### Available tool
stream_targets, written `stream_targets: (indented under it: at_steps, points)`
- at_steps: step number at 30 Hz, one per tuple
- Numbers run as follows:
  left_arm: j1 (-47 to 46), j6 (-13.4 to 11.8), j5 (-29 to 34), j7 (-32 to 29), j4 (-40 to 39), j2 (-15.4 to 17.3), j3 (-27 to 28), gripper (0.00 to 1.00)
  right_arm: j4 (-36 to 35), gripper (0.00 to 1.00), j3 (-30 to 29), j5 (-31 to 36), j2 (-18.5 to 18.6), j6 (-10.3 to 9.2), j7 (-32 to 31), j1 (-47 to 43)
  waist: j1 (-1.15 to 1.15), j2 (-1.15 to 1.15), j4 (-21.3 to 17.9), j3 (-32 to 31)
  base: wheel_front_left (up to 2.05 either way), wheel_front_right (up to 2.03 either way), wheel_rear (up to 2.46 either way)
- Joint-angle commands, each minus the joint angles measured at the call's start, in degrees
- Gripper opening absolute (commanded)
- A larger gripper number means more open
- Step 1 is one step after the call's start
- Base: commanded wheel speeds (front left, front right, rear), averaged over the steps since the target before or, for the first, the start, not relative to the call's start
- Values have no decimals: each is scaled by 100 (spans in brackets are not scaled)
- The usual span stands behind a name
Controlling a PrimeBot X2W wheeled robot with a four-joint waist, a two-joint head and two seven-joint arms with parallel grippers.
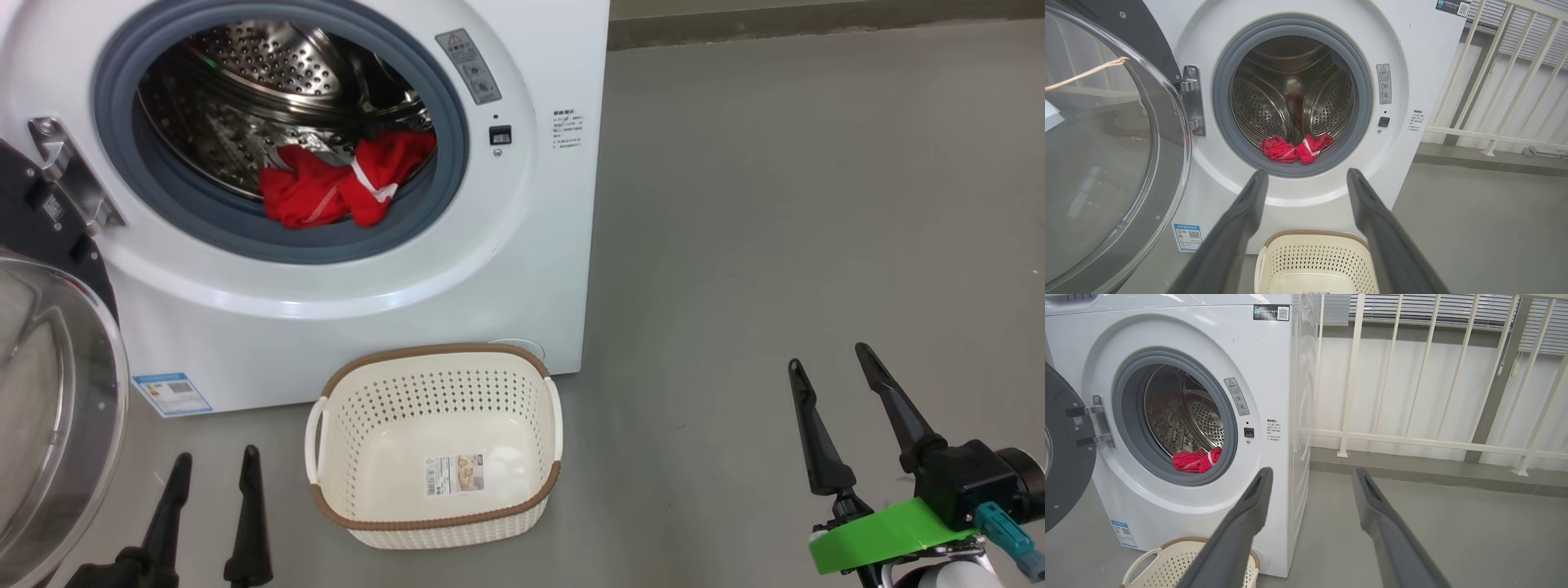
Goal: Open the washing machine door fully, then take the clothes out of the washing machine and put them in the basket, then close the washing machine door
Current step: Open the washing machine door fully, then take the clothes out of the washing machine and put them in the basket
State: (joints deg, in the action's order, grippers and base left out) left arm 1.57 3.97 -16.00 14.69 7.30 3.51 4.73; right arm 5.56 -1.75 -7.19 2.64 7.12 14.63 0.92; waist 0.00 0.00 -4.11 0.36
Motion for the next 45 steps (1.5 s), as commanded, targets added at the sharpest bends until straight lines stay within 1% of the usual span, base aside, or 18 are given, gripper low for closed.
stream_targets:
  at_steps: [1, 11, 16, 24, 27, 34, 45]
  points:
    - [-67, -63, 53, 30, -167, 100, 196, 100, -167, 100, 94, 21, 23, 36, 37, 63, 0, 0, 8, -6, 0, 0, 0]
    - [-69, -143, 79, 27, -174, 102, 133, 100, -167, 100, 59, -40, 23, 36, 37, 42, 0, 0, 71, -1, 0, 0, 0]
    - [-107, -312, 44, -44, -151, 76, 149, 100, -136, 100, 63, -61, 23, 36, 37, 34, 0, 0, 107, 3, 9, -11, 2]
    - [-195, -377, 41, -48, -199, 77, 92, 100, -87, 100, 112, -61, 23, 36, 37, 71, 0, 0, 154, 31, 88, -88, 0]
    - [-219, -360, 25, -45, -213, 81, 65, 100, -76, 100, 121, -56, 23, 36, 37, 82, 0, 0, 162, 54, 166, -166, 0]
    - [-256, -151, -53, -3, -349, 98, -12, 100, -64, 100, 103, -44, 23, 36, 37, 118, 0, 0, 178, 106, 151, -151, 0]
    - [-225, -130, -94, 21, -308, 72, -39, 100, -15, 100, 138, -72, 23, 36, 37, 89, 0, 0, 215, 8, 36, -36, 0]
